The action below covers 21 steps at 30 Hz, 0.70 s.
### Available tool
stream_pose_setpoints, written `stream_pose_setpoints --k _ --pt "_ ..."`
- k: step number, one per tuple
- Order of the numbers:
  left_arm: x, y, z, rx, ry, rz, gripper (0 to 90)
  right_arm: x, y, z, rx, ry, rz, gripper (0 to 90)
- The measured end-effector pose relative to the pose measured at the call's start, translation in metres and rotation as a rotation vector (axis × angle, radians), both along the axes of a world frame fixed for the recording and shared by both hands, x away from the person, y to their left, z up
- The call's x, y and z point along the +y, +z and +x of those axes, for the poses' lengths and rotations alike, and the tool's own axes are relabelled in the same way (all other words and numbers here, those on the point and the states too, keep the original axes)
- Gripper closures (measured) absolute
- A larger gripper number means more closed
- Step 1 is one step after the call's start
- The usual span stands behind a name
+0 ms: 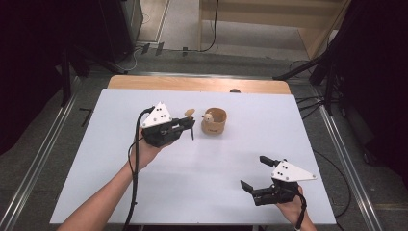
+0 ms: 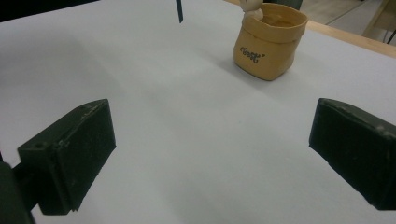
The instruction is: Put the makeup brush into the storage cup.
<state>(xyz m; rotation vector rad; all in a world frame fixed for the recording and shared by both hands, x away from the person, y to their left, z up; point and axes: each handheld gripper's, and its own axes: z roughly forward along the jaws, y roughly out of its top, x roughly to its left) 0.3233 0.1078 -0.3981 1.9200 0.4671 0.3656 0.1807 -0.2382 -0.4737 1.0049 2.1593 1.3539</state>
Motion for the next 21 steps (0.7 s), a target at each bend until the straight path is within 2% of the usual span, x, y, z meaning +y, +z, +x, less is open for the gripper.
stream_pose_setpoints --k 21 --pt "-0.005 0.019 0.018 -0.03 0.045 -0.005 84.3 -0.004 -0.001 0.003 0.003 -0.024 -0.01 1.0"
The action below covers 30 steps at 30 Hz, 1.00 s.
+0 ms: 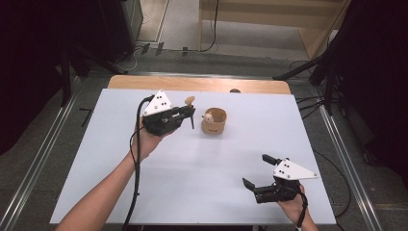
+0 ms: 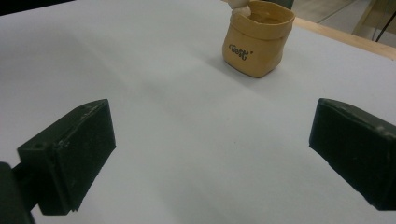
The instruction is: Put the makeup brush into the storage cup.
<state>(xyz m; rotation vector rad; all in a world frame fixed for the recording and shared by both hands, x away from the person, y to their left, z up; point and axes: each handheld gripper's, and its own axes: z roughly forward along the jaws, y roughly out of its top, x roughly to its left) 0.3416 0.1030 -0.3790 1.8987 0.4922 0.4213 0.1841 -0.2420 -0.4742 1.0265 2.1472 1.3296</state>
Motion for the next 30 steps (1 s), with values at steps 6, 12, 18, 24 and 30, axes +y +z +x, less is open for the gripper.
stream_pose_setpoints --k 6,12,18,24,30 --pt "-0.002 0.004 0.006 0.0 0.012 -0.003 84.3 0.0 0.0 0.001 0.001 -0.001 -0.007 1.0" --pt "-0.004 0.01 0.012 -0.006 0.021 -0.004 84.3 0.0 0.0 0.002 0.0 -0.001 -0.008 1.0" --pt "-0.009 0.013 0.017 -0.016 0.032 0.001 84.3 -0.001 0.0 0.001 -0.002 -0.002 -0.006 1.0" --pt "-0.014 0.015 0.023 -0.019 0.035 0.01 84.3 -0.001 0.0 0.002 -0.004 -0.001 -0.01 1.0" --pt "-0.021 0.018 0.028 -0.029 0.042 0.015 84.3 -0.001 0.0 0.002 -0.005 0.001 -0.008 1.0"
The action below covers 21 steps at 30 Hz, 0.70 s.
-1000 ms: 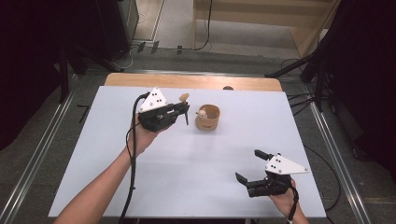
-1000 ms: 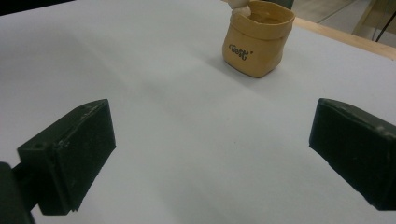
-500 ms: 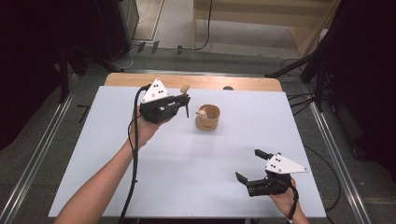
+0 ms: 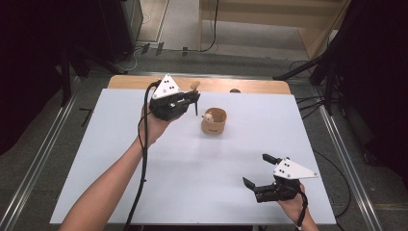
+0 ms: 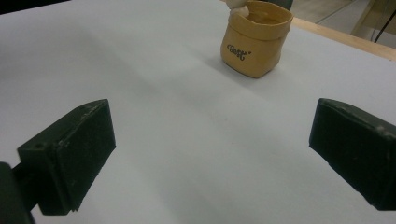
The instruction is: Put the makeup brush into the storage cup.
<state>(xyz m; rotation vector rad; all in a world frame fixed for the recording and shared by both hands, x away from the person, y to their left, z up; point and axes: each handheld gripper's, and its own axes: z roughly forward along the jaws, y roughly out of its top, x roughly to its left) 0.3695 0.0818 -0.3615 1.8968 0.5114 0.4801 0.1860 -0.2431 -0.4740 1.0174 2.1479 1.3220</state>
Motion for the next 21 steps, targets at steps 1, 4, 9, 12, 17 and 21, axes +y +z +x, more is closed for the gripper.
stream_pose_setpoints --k 1,4,9,12,17,21 --pt "-0.001 0.0 0.001 0.001 0.001 -0.003 84.3 0.0 0.0 0.0 0.0 0.001 0.001 1.0" --pt "-0.004 0.002 0.003 -0.004 0.001 -0.003 84.3 0.0 0.0 0.0 0.001 0.001 0.0 1.0" --pt "-0.007 0.004 0.008 -0.012 0.002 0.003 84.3 0.0 0.0 0.0 0.002 0.004 0.0 1.0" --pt "-0.01 0.004 0.011 -0.014 0.005 0.002 84.2 0.0 0.0 0.0 0.003 0.006 0.001 1.0" --pt "-0.015 0.003 0.015 -0.018 0.007 -0.005 84.2 0.0 0.0 0.0 0.005 0.009 0.002 1.0" --pt "-0.019 0.003 0.018 -0.026 0.009 -0.004 84.2 0.001 0.0 0.0 0.009 0.01 0.001 1.0"
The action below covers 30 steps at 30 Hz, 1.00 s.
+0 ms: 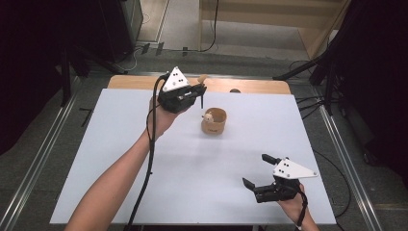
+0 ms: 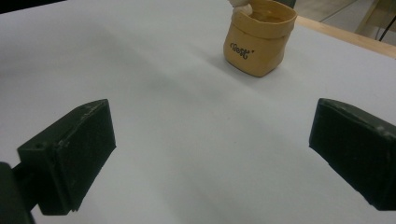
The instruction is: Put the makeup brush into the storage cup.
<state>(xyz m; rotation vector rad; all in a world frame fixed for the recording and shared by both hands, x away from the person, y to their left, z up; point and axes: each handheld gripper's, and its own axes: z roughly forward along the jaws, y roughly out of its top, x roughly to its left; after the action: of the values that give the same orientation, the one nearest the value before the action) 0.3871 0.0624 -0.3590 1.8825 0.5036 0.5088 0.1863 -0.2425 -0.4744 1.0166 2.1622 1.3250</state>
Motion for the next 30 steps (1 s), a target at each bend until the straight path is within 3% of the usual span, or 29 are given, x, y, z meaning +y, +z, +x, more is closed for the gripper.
stream_pose_setpoints --k 13,30 --pt "-0.013 -0.007 0.009 0.008 -0.004 -0.02 84.2 0.0 0.0 0.0 0.002 0.008 0.0 1.0" --pt "-0.025 -0.026 0.02 0.069 -0.003 -0.034 84.0 0.0 -0.001 0.0 0.009 0.007 0.003 1.0"
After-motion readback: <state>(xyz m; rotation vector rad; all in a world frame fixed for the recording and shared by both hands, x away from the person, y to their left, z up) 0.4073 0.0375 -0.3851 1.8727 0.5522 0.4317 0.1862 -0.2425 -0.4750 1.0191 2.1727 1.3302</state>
